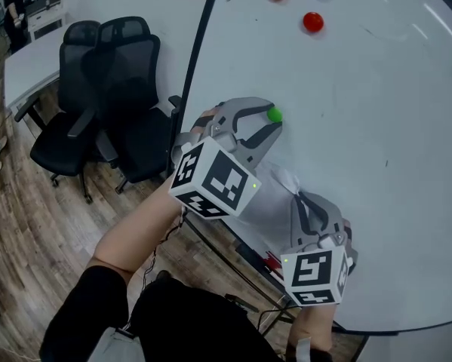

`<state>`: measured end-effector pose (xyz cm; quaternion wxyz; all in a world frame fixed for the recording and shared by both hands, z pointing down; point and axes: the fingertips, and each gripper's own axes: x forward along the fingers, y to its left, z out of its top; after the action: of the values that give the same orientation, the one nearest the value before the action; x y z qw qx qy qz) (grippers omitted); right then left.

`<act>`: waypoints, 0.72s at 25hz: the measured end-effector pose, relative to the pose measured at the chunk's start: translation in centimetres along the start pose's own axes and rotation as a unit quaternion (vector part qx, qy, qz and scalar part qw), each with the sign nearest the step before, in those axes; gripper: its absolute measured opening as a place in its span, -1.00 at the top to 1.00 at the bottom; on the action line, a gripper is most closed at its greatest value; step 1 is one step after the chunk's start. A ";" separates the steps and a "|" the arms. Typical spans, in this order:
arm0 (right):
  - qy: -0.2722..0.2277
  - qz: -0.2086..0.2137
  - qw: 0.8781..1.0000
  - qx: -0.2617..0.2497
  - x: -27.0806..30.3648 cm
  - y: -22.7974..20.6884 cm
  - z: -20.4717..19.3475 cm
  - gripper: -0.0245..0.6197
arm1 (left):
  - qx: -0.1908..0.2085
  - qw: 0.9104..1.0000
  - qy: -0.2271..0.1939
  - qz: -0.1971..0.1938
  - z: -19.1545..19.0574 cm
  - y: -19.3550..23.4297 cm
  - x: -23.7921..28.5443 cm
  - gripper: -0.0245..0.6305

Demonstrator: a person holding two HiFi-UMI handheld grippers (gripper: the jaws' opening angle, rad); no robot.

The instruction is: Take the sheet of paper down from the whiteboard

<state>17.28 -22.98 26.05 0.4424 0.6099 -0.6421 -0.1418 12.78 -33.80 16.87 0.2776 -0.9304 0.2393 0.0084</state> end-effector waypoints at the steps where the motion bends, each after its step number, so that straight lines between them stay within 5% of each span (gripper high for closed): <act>1: 0.000 0.003 1.000 0.001 0.0 0.2 0.0 0.83 | 0.001 1.000 0.003 -0.001 -0.2 0.0 0.2 0.53; 18: -0.010 0.026 0.999 0.021 -0.2 1.6 -0.5 0.83 | 0.012 1.000 0.011 0.000 -0.6 -0.2 1.2 0.52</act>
<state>16.58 -22.27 27.44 0.4267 0.6007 -0.6649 -0.1225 13.84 -34.48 17.33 0.2861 -0.9270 0.2427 -0.0042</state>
